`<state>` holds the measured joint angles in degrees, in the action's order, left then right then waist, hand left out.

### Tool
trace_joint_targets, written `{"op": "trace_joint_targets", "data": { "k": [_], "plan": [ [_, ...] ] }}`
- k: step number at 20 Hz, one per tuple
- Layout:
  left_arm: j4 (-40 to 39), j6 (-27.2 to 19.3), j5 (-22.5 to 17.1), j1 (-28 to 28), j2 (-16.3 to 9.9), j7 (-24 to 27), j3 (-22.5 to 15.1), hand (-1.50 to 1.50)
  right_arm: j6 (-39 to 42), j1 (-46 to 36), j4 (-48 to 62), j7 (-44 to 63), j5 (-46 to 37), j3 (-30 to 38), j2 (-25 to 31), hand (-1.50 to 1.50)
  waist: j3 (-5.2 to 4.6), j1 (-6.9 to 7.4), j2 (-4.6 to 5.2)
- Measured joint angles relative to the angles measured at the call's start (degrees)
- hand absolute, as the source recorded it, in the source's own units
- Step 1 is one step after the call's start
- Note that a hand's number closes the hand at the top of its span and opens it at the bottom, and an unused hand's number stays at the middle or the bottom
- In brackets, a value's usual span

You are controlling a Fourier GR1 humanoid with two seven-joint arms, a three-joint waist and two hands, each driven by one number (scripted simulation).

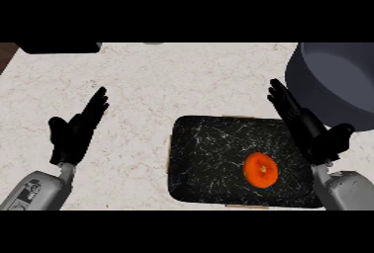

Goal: Pick the squash from the tray and place it in the pot

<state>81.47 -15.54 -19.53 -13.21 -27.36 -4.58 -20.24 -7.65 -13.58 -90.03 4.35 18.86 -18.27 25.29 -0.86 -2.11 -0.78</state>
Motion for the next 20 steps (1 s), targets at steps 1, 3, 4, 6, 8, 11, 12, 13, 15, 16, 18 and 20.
{"op": "trace_joint_targets", "data": {
  "k": [1, 3, 4, 6, 8, 11, 12, 13, 15, 16, 18, 20],
  "plan": [
    [0.44, -0.28, 0.37, 0.08, 0.27, 0.03, 0.37, 0.0, -0.27, 1.02, -1.14, -0.16, -0.4, 0.83, 0.59, 1.5, 0.19, 0.35, 0.14],
    [1.25, -1.27, 0.22, -0.48, 0.01, 0.05, 2.4, 0.0, -0.23, 2.85, -1.26, -2.61, -0.28, 4.04, 2.28, 1.5, 0.46, 0.82, 0.31],
    [1.53, -1.96, 0.08, -0.73, -0.23, 0.36, 3.72, 0.0, -0.4, 3.3, -0.78, -4.31, -0.21, 6.04, 3.06, 1.5, 0.58, 1.0, 0.38],
    [2.92, -3.86, -0.3, -0.71, -0.7, 1.16, 6.5, 0.0, -0.61, 3.9, 0.97, -8.03, 0.31, 10.89, 4.98, 1.5, 0.75, 1.46, 0.42],
    [3.31, -4.61, -0.82, -0.71, -0.64, 1.09, 7.64, 0.0, -1.86, 4.84, 2.83, -9.51, -7.34, 10.7, 11.01, -1.5, 0.43, 1.75, 0.42],
    [4.51, -5.42, -2.01, -0.78, -0.48, 0.16, 9.7, 0.0, -7.57, 8.4, 6.37, -16.4, -11.13, 12.9, 8.9, -1.5, 0.73, 1.79, 0.59],
    [4.99, -5.62, -2.15, -0.92, -0.7, -0.51, 10.26, 0.0, -8.47, 9.27, 7.6, -19.75, -11.49, 13.73, 7.84, -1.5, 0.79, 1.85, 0.63],
    [6.2, -6.01, -2.15, -0.49, -0.49, -1.0, 10.32, 0.0, -8.53, 10.62, 7.51, -22.81, -11.04, 14.76, 7.24, -1.5, 0.84, 1.83, 0.61],
    [7.51, -6.34, -1.99, 0.14, -0.56, -1.77, 10.91, 0.0, -8.26, 13.92, 6.73, -28.74, -10.67, 16.1, 6.14, -1.5, 0.88, 1.71, 0.6],
    [7.33, -6.38, -1.8, -0.36, -0.24, -2.11, 11.25, 0.0, -7.5, 14.57, 6.32, -30.58, -10.56, 16.74, 6.16, -1.5, 0.89, 1.68, 0.62],
    [8.2, -5.86, -1.67, 0.15, -0.42, -2.59, 12.28, 0.0, -5.73, 16.95, 3.14, -31.62, -10.4, 17.91, 7.41, -1.5, 0.87, 1.66, 0.62],
    [8.94, -6.03, -1.31, 0.84, 0.11, -2.95, 12.62, 0.0, -3.69, 19.23, -1.27, -29.54, -10.19, 18.69, 9.71, -1.5, 0.85, 1.6, 0.6]
  ]
}}
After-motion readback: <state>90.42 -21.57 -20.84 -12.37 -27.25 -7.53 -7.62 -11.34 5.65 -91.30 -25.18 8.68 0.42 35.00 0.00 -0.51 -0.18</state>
